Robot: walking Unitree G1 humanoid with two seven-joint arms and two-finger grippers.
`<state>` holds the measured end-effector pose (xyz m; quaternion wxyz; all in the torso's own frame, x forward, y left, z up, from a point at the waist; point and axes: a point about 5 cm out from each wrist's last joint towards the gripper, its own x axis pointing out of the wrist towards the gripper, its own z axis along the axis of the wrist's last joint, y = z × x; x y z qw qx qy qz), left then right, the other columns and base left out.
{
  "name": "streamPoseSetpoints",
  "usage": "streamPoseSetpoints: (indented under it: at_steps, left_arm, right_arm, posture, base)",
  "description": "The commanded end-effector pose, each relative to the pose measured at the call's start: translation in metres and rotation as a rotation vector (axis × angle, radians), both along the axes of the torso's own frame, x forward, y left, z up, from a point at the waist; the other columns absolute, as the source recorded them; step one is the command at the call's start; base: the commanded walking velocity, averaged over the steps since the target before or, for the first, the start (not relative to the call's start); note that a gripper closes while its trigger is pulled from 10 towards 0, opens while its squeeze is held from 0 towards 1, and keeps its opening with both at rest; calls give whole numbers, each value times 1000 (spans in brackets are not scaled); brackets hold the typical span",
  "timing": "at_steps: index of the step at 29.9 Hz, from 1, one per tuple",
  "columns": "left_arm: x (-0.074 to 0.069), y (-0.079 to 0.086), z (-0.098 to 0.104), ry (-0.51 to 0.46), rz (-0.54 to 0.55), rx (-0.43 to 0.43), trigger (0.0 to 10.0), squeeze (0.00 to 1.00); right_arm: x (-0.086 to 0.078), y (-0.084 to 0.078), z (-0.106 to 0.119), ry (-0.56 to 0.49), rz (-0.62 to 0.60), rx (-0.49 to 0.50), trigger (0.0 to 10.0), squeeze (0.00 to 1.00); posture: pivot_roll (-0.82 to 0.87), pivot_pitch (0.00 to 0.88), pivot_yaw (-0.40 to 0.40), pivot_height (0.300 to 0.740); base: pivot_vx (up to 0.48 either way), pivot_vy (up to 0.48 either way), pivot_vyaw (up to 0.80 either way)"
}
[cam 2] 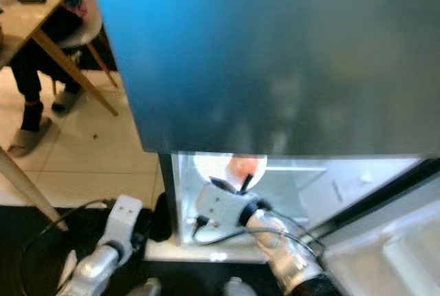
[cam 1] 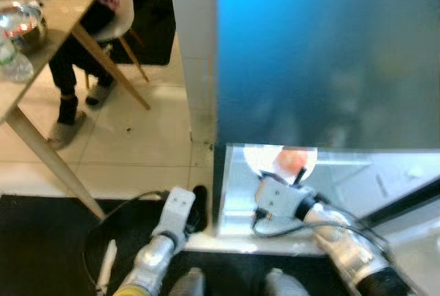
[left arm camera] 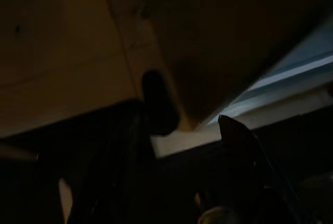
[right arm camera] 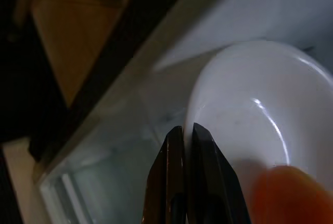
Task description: Restocking fridge
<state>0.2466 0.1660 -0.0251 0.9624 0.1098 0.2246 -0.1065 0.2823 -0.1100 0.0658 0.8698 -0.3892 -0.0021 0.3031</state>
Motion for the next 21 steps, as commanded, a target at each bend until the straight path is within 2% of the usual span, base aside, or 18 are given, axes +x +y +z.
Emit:
streamPoseSetpoints:
  at_steps: [1, 13, 18, 21]
  left_arm:
    - [-8, -2, -7, 38, -17, 1, 10000, 0]
    - [-11, -2, -9, 49, -26, 9, 10000, 0]
    - [-14, -2, -12, 64, -39, 18, 10000, 0]
    - [-16, -2, -13, 71, -43, 21, 10000, 0]
  right_arm:
    - [-2, -6, -3, 12, -15, -8, 10000, 0]
    - [2, -12, 4, -17, -17, -42, 10000, 0]
    - [7, -18, 12, -54, 0, -98, 10000, 0]
    - [10, -22, 16, -63, -22, -85, 10000, 0]
  posture:
    - [-88, 186, -9, 723]
    - [-88, 188, -7, 723]
    - [-84, 188, -7, 723]
    - [-85, 187, -7, 723]
  base:
    - [0, 0, 0]
    - [0, 0, 0]
    - [0, 0, 0]
    - [0, 0, 0]
